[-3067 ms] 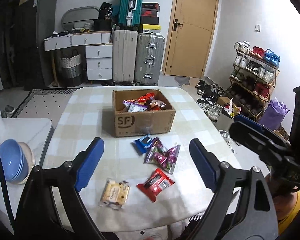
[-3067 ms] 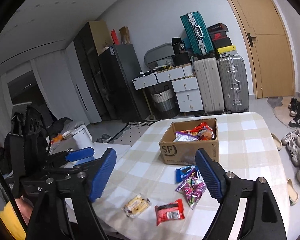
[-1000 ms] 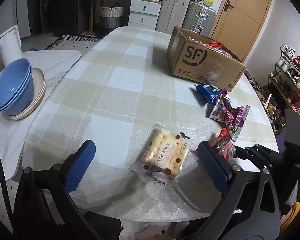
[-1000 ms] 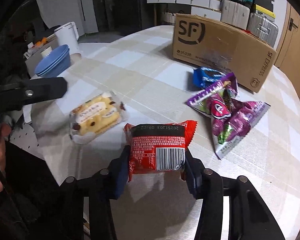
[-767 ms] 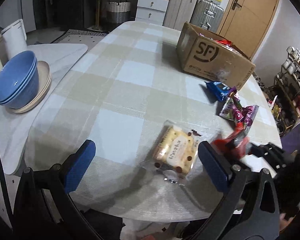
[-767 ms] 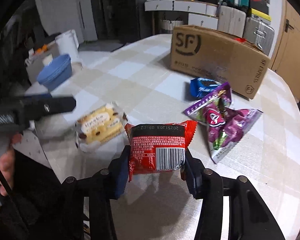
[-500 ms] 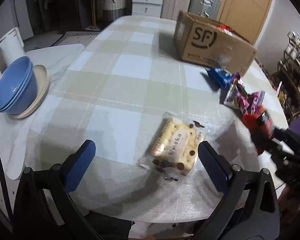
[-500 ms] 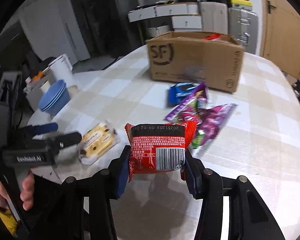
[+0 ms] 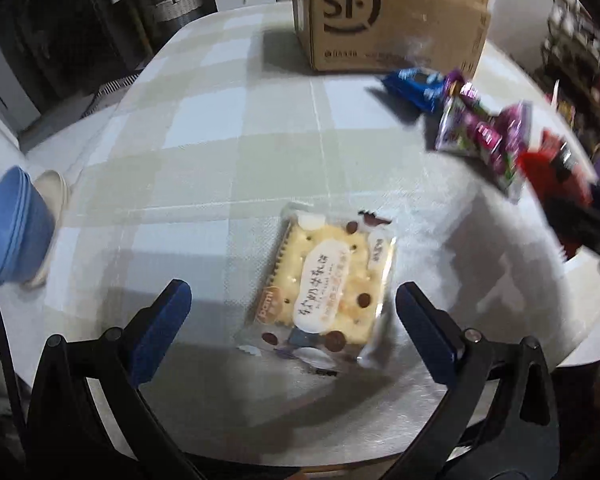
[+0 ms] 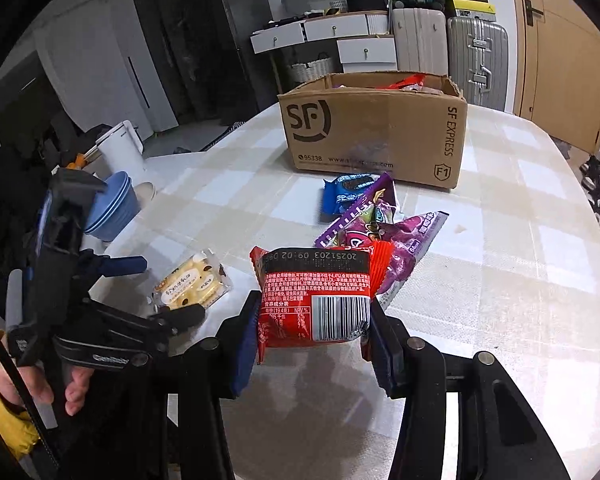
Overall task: Organize snacks
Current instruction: 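Grasp the red wrapped snack with the right gripper while the left gripper grasps the cracker pack, then carry the red snack with the right gripper while the left gripper carries the cracker pack into the box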
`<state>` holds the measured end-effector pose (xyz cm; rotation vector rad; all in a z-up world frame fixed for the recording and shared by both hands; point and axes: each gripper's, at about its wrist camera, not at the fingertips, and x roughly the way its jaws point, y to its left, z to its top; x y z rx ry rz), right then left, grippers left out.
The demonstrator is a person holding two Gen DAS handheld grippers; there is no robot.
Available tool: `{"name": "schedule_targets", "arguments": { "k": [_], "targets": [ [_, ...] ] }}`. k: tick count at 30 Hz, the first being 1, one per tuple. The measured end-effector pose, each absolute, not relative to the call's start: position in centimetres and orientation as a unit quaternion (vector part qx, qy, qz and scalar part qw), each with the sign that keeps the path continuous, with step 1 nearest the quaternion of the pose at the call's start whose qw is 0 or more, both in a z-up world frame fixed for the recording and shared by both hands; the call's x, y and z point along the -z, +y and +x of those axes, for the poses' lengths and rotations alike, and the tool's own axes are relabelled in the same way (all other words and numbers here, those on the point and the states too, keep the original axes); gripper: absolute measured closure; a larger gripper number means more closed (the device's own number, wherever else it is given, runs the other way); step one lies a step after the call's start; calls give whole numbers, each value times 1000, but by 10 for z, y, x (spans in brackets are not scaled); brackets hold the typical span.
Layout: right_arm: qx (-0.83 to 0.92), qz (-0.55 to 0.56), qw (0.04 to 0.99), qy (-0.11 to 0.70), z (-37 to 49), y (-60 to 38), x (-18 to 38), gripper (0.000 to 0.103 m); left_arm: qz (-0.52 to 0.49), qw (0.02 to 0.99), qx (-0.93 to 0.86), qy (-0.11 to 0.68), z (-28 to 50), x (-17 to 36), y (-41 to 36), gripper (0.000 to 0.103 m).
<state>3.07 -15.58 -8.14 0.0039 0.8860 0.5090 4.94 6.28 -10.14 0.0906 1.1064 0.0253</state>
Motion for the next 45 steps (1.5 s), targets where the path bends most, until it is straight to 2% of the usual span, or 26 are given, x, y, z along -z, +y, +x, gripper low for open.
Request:
{"name": "schedule_targets", "arguments": {
  "k": [11, 16, 19, 21, 23, 27, 45],
  "targets": [
    [-237, 27, 869, 433, 35, -164, 82, 54, -1, 838, 3, 546, 61, 112, 70, 0],
    [-234, 41, 869, 434, 36, -171, 82, 54, -5, 838, 13, 545, 59, 113, 71, 4],
    [-233, 45, 868, 436, 36, -172, 82, 54, 0, 841, 22, 540, 56, 110, 72, 14],
    [-234, 45, 868, 435, 36, -173, 82, 54, 4, 844, 31, 536, 53, 108, 70, 25],
    [-233, 46, 868, 437, 36, -174, 82, 54, 10, 845, 43, 532, 51, 106, 67, 33],
    [-234, 48, 867, 437, 37, -175, 82, 54, 11, 847, 51, 529, 49, 104, 64, 45],
    [-232, 86, 873, 421, 38, -191, 73, 54, -35, 842, 70, 534, 47, 99, 70, 46]
  ]
}}
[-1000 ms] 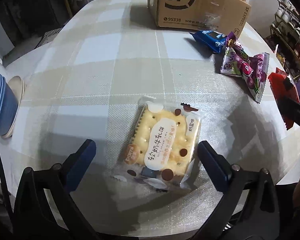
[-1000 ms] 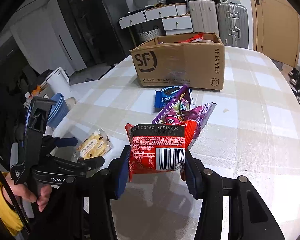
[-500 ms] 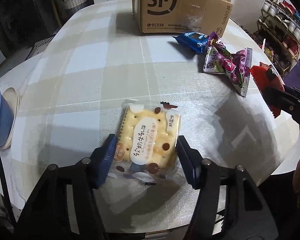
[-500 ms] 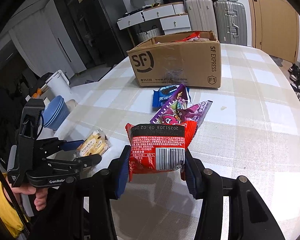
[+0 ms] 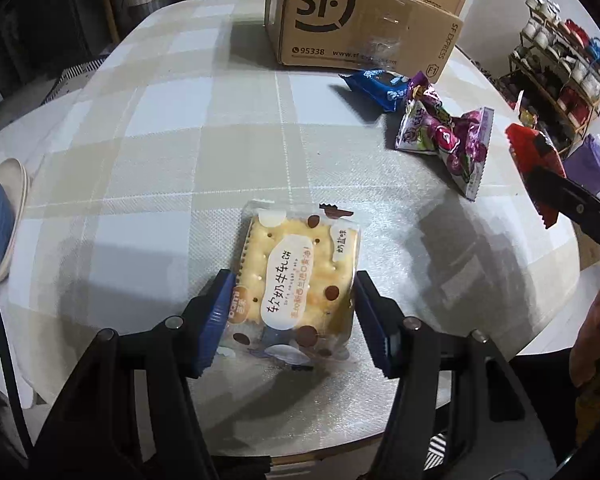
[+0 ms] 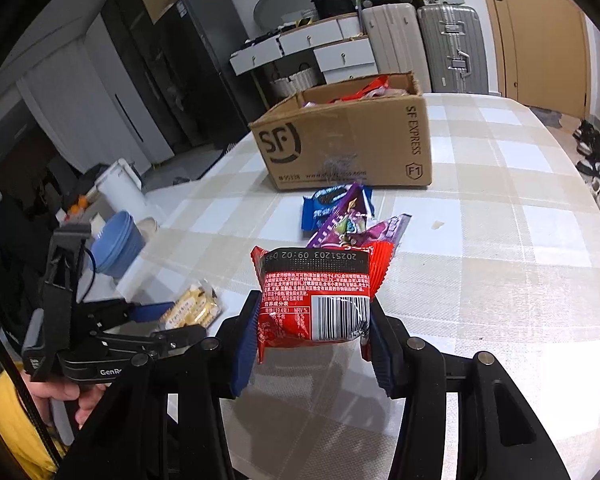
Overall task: Organize snacks
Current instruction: 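Carry the red snack with the right gripper while the left gripper carries the cracker pack into the box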
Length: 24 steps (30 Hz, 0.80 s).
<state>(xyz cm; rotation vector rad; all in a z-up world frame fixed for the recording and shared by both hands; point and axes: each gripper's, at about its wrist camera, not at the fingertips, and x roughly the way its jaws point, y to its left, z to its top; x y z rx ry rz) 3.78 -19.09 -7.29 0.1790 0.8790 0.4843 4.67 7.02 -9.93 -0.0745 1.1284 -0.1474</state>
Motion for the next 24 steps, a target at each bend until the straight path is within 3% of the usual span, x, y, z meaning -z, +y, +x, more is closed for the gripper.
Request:
{"name": "schedule_targets", "arguments": {
  "k": [12, 24],
  "targets": [
    [-224, 159, 877, 393, 38, -222, 59, 54, -92, 849, 100, 510, 48, 69, 81, 46],
    [-250, 198, 886, 336, 36, -232, 17, 54, -114, 876, 129, 451, 71, -6, 85, 46]
  ]
}}
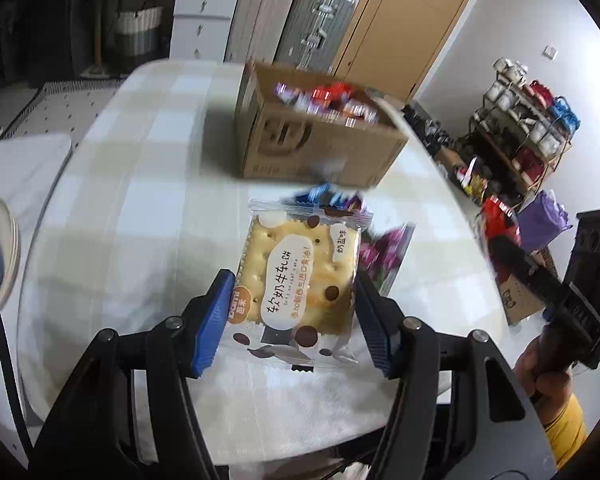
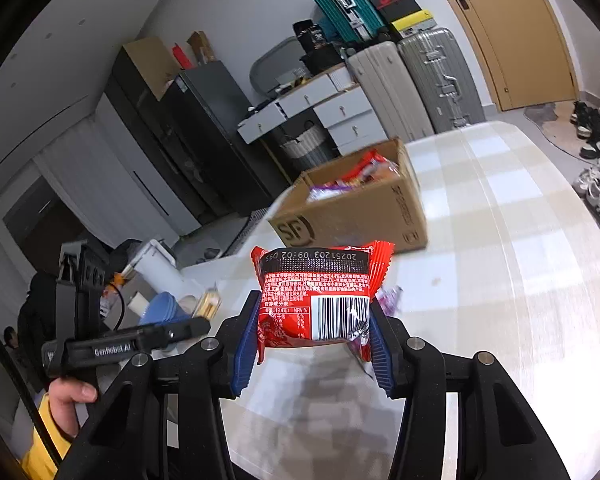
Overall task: Organize snacks
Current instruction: 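Carry the red snack with the right gripper while the left gripper carries the cracker pack into the box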
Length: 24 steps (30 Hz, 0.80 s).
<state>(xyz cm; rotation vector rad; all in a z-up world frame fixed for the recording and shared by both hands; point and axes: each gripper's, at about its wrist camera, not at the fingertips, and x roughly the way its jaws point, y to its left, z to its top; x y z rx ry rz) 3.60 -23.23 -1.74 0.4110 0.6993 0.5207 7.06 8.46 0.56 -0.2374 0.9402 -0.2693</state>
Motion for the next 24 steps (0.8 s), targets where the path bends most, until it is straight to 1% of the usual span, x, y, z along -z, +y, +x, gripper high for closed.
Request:
{"name": "schedule_targets", "arguments": {
  "k": [4, 12, 17, 24],
  "targets": [
    [-259, 191, 889, 326, 49, -230, -3, 54, -109, 883, 136, 436, 93, -35, 83, 46],
    [-264, 178, 892, 320, 117, -221, -46, 54, -116, 883, 152, 430, 163, -75, 79, 46],
    [-255, 196, 887, 331, 169, -223, -55, 54, -89, 886, 144, 432, 219, -87, 70, 46],
    [-238, 163, 885, 365, 235, -209, -45, 54, -62, 884, 132, 444, 296, -82, 51, 46]
  ]
}}
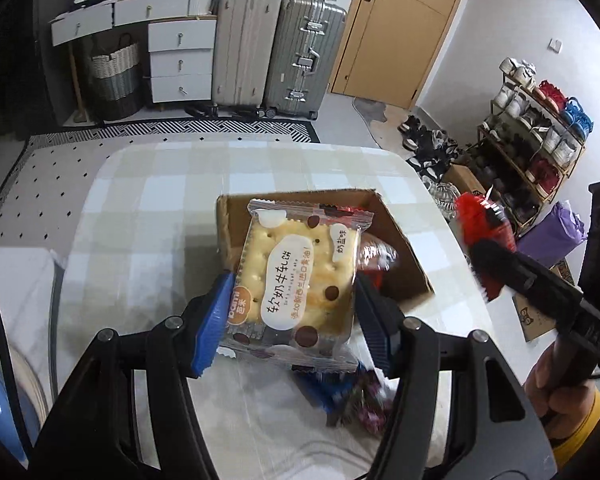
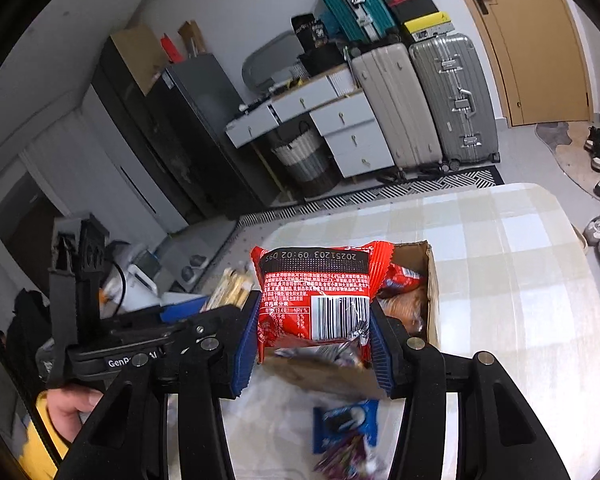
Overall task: Organize snacks
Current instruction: 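Carry the red snack with the right gripper while the left gripper carries the cracker pack into the box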
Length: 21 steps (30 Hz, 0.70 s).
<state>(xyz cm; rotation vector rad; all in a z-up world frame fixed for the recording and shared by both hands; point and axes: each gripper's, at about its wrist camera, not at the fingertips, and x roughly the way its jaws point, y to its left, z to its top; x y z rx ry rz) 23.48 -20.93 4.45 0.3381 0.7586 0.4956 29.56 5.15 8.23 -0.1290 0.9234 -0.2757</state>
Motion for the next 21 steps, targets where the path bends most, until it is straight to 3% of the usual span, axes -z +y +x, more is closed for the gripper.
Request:
{"name": "schedule_targets", "arguments": {
  "k": [11, 21],
  "targets": [
    [-214, 131, 869, 426, 304, -200, 16, 54, -42, 872, 136, 469, 387, -32, 22, 46],
    [-217, 43, 865, 450, 318, -182, 49, 54, 5, 868, 143, 476, 409, 17, 4, 45]
  ]
}}
